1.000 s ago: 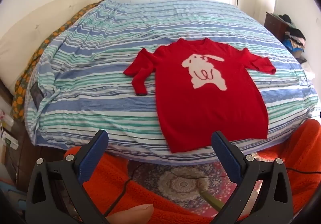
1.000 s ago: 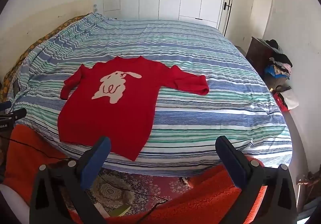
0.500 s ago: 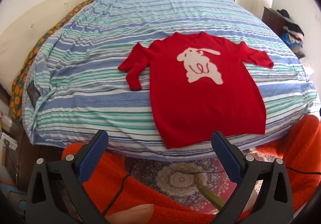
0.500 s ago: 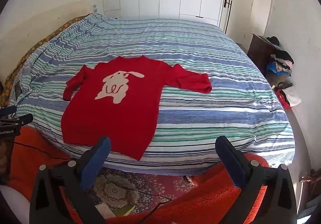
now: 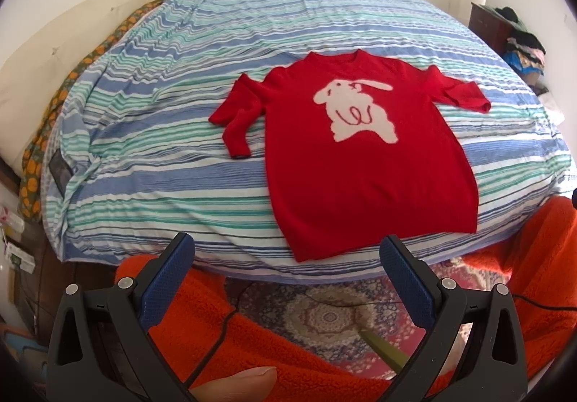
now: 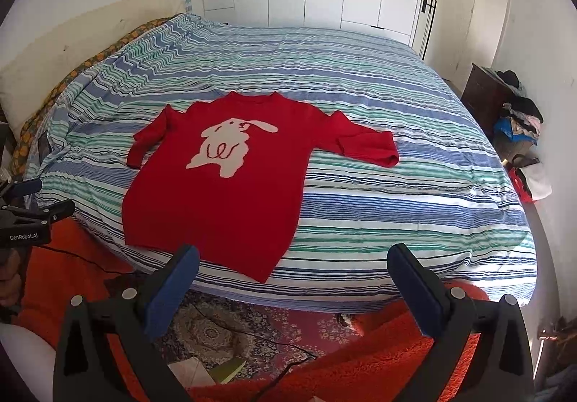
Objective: Fold small clothes
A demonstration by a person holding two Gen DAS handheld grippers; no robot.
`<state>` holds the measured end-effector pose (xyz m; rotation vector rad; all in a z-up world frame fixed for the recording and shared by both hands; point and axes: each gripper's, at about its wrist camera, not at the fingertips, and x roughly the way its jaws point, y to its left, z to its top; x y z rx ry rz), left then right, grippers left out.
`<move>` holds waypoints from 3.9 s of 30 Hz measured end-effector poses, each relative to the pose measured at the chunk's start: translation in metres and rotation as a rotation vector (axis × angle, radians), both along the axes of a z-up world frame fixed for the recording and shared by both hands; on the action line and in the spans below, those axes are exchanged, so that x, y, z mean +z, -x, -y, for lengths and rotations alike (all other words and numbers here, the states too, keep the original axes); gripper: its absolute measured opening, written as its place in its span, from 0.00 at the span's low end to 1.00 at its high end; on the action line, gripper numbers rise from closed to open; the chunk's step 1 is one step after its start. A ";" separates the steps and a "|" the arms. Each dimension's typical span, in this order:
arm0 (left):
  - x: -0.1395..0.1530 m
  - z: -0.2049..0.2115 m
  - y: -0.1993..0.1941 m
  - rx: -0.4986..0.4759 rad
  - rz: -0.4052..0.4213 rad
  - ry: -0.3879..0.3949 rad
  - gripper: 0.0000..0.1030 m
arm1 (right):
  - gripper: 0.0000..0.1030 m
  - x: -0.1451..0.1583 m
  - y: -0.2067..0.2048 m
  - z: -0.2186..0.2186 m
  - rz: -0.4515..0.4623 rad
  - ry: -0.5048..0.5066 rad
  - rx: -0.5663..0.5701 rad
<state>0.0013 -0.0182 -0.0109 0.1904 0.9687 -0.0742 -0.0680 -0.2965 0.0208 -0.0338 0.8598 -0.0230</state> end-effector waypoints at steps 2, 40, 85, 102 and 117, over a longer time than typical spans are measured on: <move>0.000 0.000 -0.001 0.001 -0.003 0.005 0.99 | 0.99 0.000 -0.001 0.000 -0.006 0.001 0.002; -0.002 0.019 -0.006 -0.020 -0.038 -0.029 0.99 | 0.99 0.008 -0.033 -0.033 -0.034 0.173 0.023; -0.004 0.008 -0.003 0.008 -0.049 0.035 0.99 | 0.95 -0.057 -0.122 0.051 0.002 0.098 0.113; -0.022 -0.003 -0.016 0.105 -0.122 0.005 0.99 | 0.17 -0.195 -0.360 0.130 -0.292 0.047 0.012; -0.024 0.042 -0.030 -0.025 -0.148 -0.017 0.99 | 0.09 -0.133 -0.216 0.364 -0.108 -0.336 -0.519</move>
